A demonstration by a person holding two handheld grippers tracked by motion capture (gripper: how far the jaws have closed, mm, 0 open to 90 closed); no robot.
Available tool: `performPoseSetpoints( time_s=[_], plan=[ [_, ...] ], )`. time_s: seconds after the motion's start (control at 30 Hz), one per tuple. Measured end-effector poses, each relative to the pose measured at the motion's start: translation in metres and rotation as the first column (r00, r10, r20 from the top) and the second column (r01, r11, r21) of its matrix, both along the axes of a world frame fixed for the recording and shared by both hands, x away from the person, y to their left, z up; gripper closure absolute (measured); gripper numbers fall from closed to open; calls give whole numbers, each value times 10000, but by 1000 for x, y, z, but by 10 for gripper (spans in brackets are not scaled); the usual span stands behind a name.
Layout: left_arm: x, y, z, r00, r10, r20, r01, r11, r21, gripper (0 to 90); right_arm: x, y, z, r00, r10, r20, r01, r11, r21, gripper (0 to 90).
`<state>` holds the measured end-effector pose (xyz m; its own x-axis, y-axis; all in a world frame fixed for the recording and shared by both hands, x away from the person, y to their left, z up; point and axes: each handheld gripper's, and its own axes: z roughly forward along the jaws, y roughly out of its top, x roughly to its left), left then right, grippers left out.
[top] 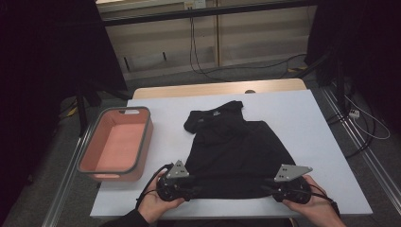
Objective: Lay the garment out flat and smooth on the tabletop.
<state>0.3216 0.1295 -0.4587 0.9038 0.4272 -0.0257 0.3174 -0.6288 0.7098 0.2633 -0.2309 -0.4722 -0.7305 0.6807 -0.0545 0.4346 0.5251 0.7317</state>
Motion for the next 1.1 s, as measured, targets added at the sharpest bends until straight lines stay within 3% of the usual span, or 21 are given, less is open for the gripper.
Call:
performPoseSetpoints(
  time_s=[0.1, 0.3, 0.43, 0.57, 0.7, 0.77, 0.9, 0.97, 1.07, 1.1],
  plan=[
    [-3, -3, -1, 9998, -193, -92, 192, 9998, -72, 537, -5, -1, 3, 9999, -45, 99, 46, 10000, -11, 880],
    [-4, -5, -4, 9988, -468, -119, 471, 9986, 236, 561, -16, -3, 5, 9999, 59, -140, -57, 9999, 154, 889],
    [-5, -7, -4, 9985, -532, -125, 534, 9985, 124, 586, -24, -3, 5, 9996, 142, -247, -138, 9997, 177, 884],
    [-2, -6, -2, 9988, -484, -26, 485, 9987, 129, 566, -23, -4, 5, 10000, 35, -68, -34, 9999, 131, 785],
    [6, -6, 1, 9999, -85, 137, 85, 10000, -48, 494, -11, -8, 9, 9985, -517, 149, 511, 9980, 378, 584],
    [9, -8, 2, 9999, 45, 136, -44, 10000, -80, 450, -3, -8, 11, 9972, -699, 256, 696, 9975, 120, 462],
    [13, -13, 2, 9998, -42, 191, 44, 9999, -117, 487, 9, -9, 12, 9953, -925, 294, 919, 9955, 228, 327],
    [13, -16, 1, 9995, -229, 229, 232, 9997, -97, 565, 15, -6, 12, 9957, -879, 296, 874, 9960, 178, 335],
    [15, -19, -1, 9991, -346, 247, 343, 9994, 102, 580, 23, -3, 11, 9966, -747, 355, 742, 9971, 157, 417],
    [15, -20, -2, 9993, -270, 251, 268, 9996, 91, 579, 27, -1, 10, 9975, -684, 170, 681, 9975, 161, 450]
  ],
)
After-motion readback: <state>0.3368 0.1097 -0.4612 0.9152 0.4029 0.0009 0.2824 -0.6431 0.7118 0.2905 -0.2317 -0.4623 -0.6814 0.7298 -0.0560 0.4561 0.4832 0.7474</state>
